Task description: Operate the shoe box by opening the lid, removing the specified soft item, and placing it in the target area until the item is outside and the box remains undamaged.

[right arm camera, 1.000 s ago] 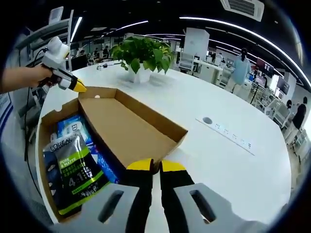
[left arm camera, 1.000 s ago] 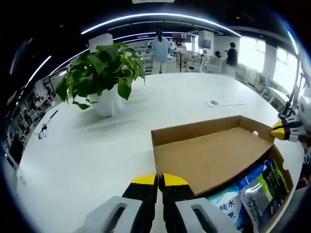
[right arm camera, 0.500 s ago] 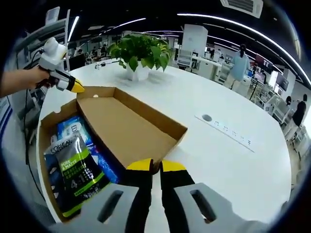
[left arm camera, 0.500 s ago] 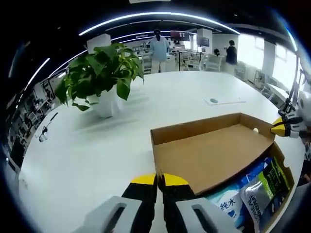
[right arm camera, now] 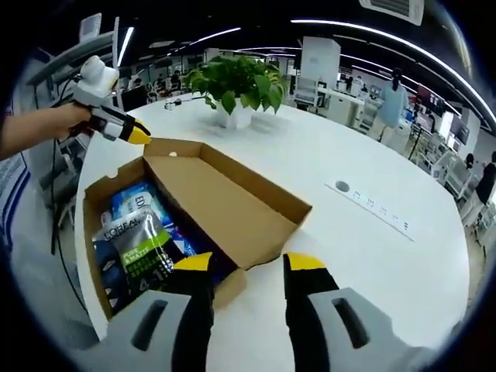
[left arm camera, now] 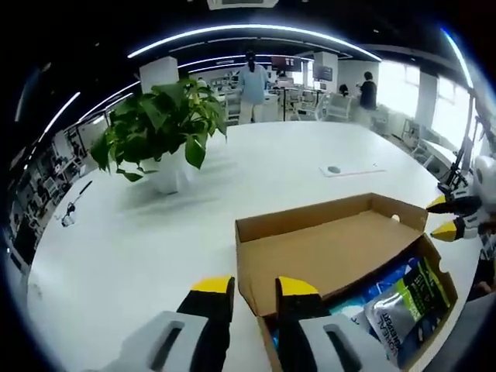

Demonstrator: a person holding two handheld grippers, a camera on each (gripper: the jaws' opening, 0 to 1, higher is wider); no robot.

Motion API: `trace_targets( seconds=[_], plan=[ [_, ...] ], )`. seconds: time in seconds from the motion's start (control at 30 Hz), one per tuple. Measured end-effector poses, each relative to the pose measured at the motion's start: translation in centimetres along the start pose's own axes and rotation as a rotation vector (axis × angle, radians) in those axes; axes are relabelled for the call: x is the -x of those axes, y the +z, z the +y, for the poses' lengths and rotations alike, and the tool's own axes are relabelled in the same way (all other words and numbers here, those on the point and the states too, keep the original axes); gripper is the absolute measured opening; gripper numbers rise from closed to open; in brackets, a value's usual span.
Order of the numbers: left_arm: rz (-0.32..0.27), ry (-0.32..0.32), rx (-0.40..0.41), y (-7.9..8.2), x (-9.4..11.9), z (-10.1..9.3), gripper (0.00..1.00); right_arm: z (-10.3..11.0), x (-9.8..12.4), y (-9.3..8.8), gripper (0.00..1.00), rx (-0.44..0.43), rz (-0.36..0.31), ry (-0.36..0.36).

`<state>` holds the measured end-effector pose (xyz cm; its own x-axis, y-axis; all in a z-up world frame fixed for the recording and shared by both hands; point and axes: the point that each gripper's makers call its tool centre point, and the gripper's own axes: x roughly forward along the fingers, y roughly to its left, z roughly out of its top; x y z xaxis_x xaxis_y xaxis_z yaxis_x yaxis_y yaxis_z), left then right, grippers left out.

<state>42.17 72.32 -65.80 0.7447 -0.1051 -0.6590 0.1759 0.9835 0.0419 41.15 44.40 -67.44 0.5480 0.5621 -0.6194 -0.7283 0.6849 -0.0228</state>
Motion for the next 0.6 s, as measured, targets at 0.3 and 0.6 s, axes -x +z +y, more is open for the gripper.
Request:
trace_targets(
  seconds=[0.3, 0.6],
  plan=[
    [0.008, -0.044, 0.019, -0.7, 2.0, -1.7, 0.28, 2.1, 2.1, -0.3, 0.44, -0.014, -0.005, 0.063],
    [0.034, -0.117, 0.048, -2.7, 4.1, -4.4, 0.31, 3.4, 3.7, -1.0, 0.49, -0.029, -0.019, 0.094]
  ],
)
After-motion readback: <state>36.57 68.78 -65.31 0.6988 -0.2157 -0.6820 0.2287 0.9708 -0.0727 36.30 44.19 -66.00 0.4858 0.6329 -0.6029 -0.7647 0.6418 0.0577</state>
